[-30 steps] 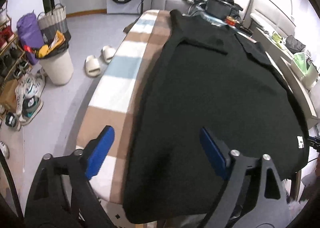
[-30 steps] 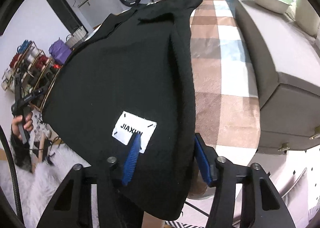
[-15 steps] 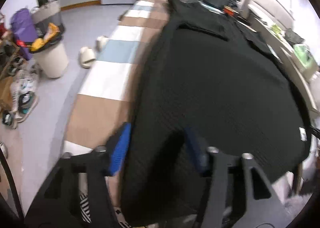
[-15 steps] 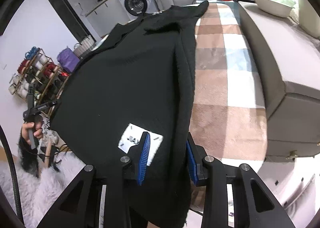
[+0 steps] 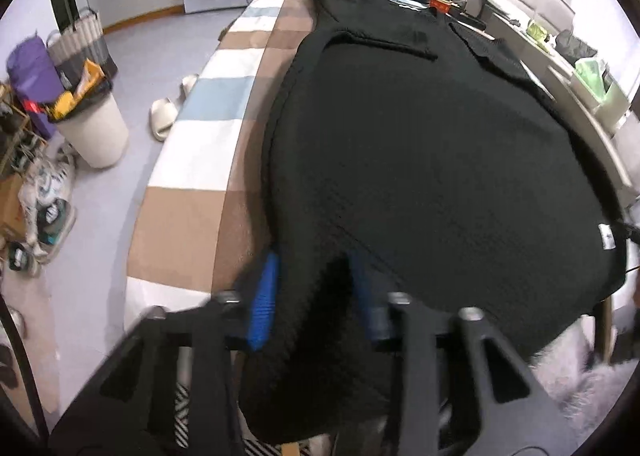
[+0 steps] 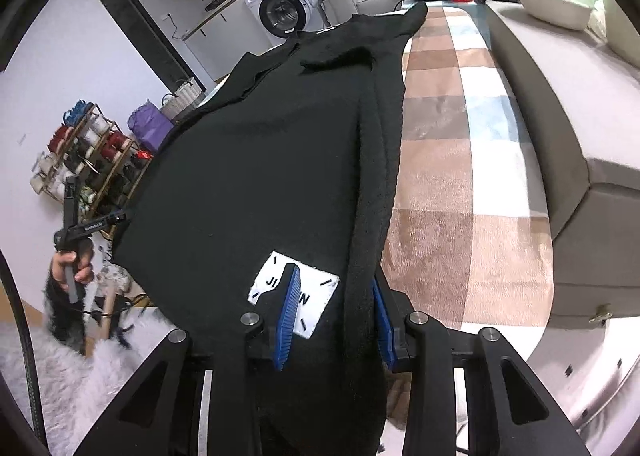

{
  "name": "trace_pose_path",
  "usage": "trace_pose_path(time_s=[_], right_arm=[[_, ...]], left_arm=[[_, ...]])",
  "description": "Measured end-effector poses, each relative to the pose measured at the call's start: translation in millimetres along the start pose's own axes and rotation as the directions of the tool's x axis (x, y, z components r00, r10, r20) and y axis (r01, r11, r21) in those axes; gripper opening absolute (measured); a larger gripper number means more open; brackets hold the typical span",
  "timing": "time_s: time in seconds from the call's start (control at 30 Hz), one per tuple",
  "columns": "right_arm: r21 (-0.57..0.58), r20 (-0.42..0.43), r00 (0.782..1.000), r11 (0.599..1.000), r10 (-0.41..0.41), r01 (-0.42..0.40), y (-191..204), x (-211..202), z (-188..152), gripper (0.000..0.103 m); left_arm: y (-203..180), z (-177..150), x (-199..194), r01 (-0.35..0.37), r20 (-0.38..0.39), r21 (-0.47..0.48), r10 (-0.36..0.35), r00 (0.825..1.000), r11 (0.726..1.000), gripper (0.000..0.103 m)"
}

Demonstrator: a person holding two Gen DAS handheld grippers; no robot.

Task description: Fold small clothes

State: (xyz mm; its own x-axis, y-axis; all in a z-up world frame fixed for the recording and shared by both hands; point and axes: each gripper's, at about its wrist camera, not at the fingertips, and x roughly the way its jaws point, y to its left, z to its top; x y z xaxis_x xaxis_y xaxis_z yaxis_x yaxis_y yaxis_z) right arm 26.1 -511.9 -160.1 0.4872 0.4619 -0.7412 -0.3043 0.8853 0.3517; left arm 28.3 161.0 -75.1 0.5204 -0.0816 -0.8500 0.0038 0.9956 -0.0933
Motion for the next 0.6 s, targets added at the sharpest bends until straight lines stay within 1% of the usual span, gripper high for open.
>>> trace_pose_path(time_s=[0.03, 0.07, 0.1, 0.13, 0.17, 0.23, 0.3, 0.33, 0.4, 0.43, 0.47, 0.53, 0.6], right_arm=[[-0.013, 0.014, 1.000, 1.000, -0.005, 0.005, 2.4, 1.5, 0.3, 0.024], [-0.020, 0.024, 1.000, 1.000, -0.013, 0.014, 4.1, 1.6, 0.4, 0.015], [-0.025, 0.034, 0.999, 0.999, -0.020, 0.021, 4.4, 1.4, 1.4, 0.011], [-0.026, 0.042, 0.999, 0.999, -0.018, 0.019, 4.2, 0.6, 2.1, 0.008], [-0.024, 0.064, 0.998, 1.000, 0.003, -0.001, 5.0, -2.1, 3.7, 0.007], [-0.017, 0.107, 0.994, 1.000, 0.025, -0.023, 5.6, -9.2, 6.5, 0.006], [0.004, 0.189, 0.977, 0.995, 0.096, -0.098, 4.9, -22.2, 11.7, 0.005], [0.011, 0.212, 0.970, 0.993, 0.117, -0.122, 4.2, -25.4, 13.8, 0.005], [0.029, 0.299, 0.934, 0.977, 0.195, -0.213, 1.4, -36.0, 20.4, 0.005], [0.035, 0.324, 0.922, 0.971, 0.214, -0.238, -0.1, -38.4, 22.9, 0.005], [0.046, 0.365, 0.901, 0.962, 0.234, -0.269, -1.9, -41.6, 26.8, 0.005], [0.055, 0.414, 0.881, 0.960, 0.228, -0.275, -2.4, -44.7, 33.2, 0.005], [0.068, 0.446, 0.868, 0.959, 0.217, -0.274, -4.1, -45.5, 40.9, 0.005]], left_arm=[[1.2, 0.9, 0.7, 0.034, 0.001, -0.018, -0.034, 0.999, 0.999, 0.007], [2.6, 0.9, 0.5, 0.044, 0.008, -0.034, -0.044, 0.999, 0.998, 0.007], [3.4, 2.5, 0.3, 0.041, 0.022, -0.045, -0.040, 0.999, 0.998, 0.006], [4.1, 2.8, -1.1, 0.047, 0.034, -0.051, -0.045, 0.998, 0.998, 0.006], [4.8, 2.4, -3.2, 0.056, 0.046, -0.057, -0.053, 0.998, 0.997, 0.006], [6.0, 4.9, -12.3, 0.094, 0.093, -0.068, -0.088, 0.992, 0.993, 0.006], [6.5, 9.7, -25.7, 0.126, 0.150, -0.072, -0.114, 0.982, 0.989, 0.006], [6.8, 11.4, -31.9, 0.144, 0.174, -0.073, -0.130, 0.976, 0.987, 0.006], [8.3, 16.9, -43.8, 0.181, 0.222, -0.086, -0.159, 0.962, 0.980, 0.006], [9.7, 19.8, -48.4, 0.200, 0.244, -0.091, -0.173, 0.954, 0.976, 0.006], [11.0, 23.5, -53.0, 0.213, 0.267, -0.094, -0.181, 0.947, 0.973, 0.006], [13.6, 29.7, -58.4, 0.225, 0.296, -0.101, -0.186, 0.937, 0.969, 0.006], [17.4, 36.7, -62.9, 0.237, 0.328, -0.114, -0.189, 0.925, 0.965, 0.006]])
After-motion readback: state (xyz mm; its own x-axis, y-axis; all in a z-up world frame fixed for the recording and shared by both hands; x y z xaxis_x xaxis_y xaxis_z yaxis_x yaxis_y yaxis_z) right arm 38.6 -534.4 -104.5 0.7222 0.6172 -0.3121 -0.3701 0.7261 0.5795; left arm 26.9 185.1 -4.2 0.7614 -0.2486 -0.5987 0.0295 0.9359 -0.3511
